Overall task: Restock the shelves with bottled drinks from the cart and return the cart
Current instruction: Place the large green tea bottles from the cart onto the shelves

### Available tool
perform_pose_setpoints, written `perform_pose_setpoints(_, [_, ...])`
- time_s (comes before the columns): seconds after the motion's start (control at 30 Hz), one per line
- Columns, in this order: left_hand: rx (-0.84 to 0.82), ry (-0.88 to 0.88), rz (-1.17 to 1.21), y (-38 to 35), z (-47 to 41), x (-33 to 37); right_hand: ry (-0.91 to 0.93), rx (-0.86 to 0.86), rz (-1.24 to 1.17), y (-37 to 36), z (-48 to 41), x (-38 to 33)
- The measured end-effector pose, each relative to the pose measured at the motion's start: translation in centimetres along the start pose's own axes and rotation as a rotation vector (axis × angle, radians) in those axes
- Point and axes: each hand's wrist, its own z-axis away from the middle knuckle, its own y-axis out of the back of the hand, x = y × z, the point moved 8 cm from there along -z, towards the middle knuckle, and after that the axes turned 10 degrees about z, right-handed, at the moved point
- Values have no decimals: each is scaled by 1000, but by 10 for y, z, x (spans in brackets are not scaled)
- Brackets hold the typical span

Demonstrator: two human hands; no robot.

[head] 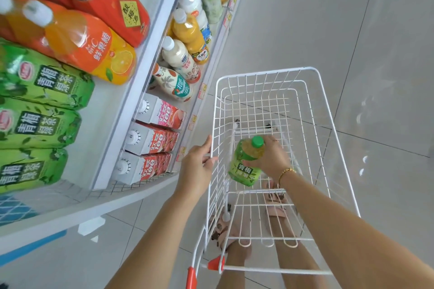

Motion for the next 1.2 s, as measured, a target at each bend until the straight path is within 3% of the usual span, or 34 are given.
perform_pose_setpoints(0.13, [-44,20,19,-7,-2,3,354,4,297,-15,32,-34])
perform_pose_setpoints(0.33, [-144,11,-25,-2,12,14,490,215,380,60,74,-79])
perform_pose_setpoints(0.53, [-77,-285,160,38,37,86,636,378,206,174,149,-136])
perform_pose_setpoints(0.73, [-63,-529,164,76,68,165,895,300,91,217,200,-187])
perform_pose_setpoints(0.97, [202,-557,164,114,105,130,1087,175,137,169,215,-236])
perform_pose_setpoints(1.03, [287,-495,175,129,108,110,1071,111,99,147,204,-243])
perform_pose_setpoints(1.1, [407,-400,196,147,109,86,932,94,48,126,178,-237])
perform_pose_setpoints(1.2, [628,-283,194,178,107,57,476,125,164,95,122,-197])
